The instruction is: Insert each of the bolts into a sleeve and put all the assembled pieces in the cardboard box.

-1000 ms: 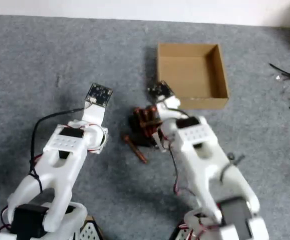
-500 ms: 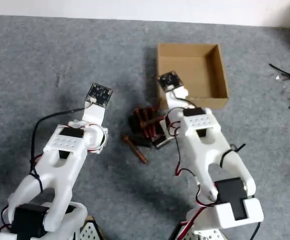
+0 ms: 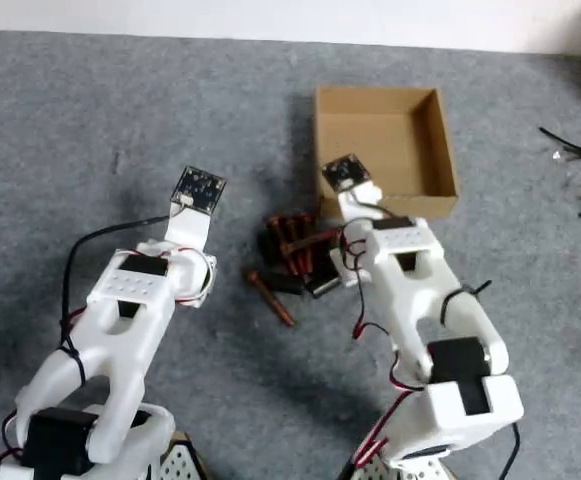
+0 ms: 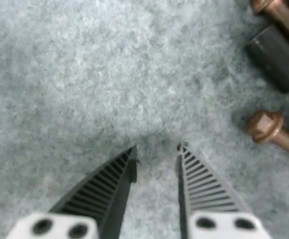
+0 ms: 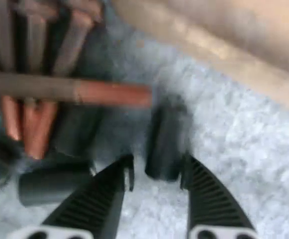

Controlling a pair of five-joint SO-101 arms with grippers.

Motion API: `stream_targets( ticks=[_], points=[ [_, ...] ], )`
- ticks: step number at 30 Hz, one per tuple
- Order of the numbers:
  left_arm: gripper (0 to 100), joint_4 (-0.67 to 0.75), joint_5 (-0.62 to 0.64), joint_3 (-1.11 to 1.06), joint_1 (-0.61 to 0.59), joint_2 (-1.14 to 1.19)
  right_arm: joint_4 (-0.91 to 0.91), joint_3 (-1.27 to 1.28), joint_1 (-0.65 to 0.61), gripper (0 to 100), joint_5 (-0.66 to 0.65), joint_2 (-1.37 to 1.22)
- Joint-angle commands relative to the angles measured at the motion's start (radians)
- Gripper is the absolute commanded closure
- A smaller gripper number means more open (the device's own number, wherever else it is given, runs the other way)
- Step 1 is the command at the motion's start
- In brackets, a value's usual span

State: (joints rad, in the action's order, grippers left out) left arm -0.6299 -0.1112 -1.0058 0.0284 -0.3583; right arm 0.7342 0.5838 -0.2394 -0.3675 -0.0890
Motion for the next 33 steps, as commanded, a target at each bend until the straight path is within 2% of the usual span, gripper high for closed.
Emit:
stream_targets(
  ticks=[1, 9, 15, 23, 25, 27, 33],
  points=[
    [86, -0.005, -0.002, 0.039, -0.016, 0.004, -0.015, -0.047, 0.001, 85.4, -0.012, -0.062],
    [86, -0.005, -0.002, 0.039, -0.016, 0.004, -0.028, -0.067, 0.001, 85.4, -0.005, -0.101],
    [86, -0.005, -0.002, 0.039, -0.016, 0.004, -0.044, -0.120, -0.016, 85.4, 0.161, -0.104],
    [86, -0.005, -0.002, 0.039, -0.016, 0.004, -0.044, -0.116, -0.016, 85.4, 0.169, -0.108],
    [86, -0.005, -0.002, 0.039, -0.016, 0.004, -0.044, -0.116, -0.016, 89.9, 0.170, -0.108],
    [86, -0.005, -0.002, 0.039, -0.016, 0.004, -0.044, -0.116, -0.016, 99.8, 0.170, -0.108],
    [86, -0.005, -0.002, 0.039, -0.016, 0.004, -0.015, -0.114, -0.007, 99.4, 0.170, -0.079]
  ],
)
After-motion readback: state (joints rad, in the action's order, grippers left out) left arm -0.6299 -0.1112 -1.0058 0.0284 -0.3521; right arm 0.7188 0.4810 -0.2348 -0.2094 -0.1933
